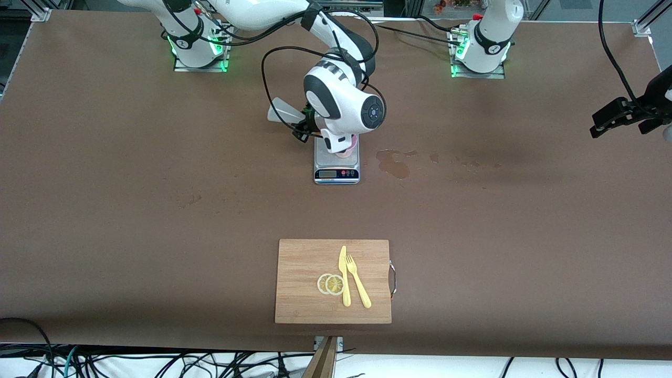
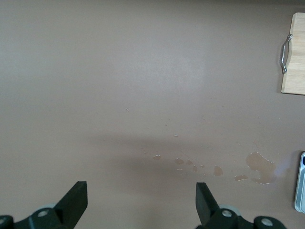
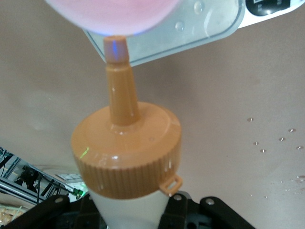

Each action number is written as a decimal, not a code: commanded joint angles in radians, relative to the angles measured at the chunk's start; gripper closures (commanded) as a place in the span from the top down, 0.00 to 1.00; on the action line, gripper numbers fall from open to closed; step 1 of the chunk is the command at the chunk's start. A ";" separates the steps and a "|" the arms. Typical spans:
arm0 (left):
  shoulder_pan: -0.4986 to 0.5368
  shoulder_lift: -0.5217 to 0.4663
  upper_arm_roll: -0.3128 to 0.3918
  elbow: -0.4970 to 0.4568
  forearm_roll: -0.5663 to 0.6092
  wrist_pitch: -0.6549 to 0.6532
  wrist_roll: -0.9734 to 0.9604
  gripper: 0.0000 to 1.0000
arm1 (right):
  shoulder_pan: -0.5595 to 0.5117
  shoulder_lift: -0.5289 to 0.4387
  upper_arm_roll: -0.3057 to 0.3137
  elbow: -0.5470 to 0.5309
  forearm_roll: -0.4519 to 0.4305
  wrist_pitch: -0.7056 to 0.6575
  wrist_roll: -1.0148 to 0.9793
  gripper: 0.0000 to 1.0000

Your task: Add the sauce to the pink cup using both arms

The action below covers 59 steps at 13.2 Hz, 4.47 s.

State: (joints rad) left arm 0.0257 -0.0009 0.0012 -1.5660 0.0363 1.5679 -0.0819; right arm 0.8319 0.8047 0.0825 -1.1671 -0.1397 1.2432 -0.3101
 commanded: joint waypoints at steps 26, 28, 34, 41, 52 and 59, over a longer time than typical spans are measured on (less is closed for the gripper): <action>0.005 0.007 -0.001 0.024 0.004 -0.022 0.013 1.00 | 0.044 0.030 -0.006 0.069 -0.032 -0.096 -0.003 0.00; 0.005 0.007 -0.001 0.024 0.005 -0.023 0.013 1.00 | 0.004 -0.022 -0.006 0.063 -0.018 -0.087 -0.024 0.00; 0.007 0.005 -0.001 0.024 0.004 -0.026 0.014 1.00 | -0.273 -0.335 -0.021 -0.087 0.150 0.027 -0.260 0.00; 0.005 0.005 0.000 0.024 0.005 -0.031 0.014 1.00 | -0.716 -0.481 -0.020 -0.200 0.373 0.151 -0.754 0.00; 0.007 0.005 0.000 0.024 0.004 -0.031 0.013 1.00 | -1.143 -0.262 -0.056 -0.413 0.877 0.346 -1.688 0.00; 0.007 0.007 0.000 0.024 0.004 -0.031 0.014 1.00 | -1.157 -0.098 -0.099 -0.485 1.063 0.406 -1.965 0.00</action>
State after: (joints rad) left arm 0.0272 -0.0009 0.0034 -1.5655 0.0363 1.5573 -0.0819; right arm -0.3207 0.7411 -0.0226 -1.6030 0.8789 1.6287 -2.2369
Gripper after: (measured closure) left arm 0.000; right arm 0.652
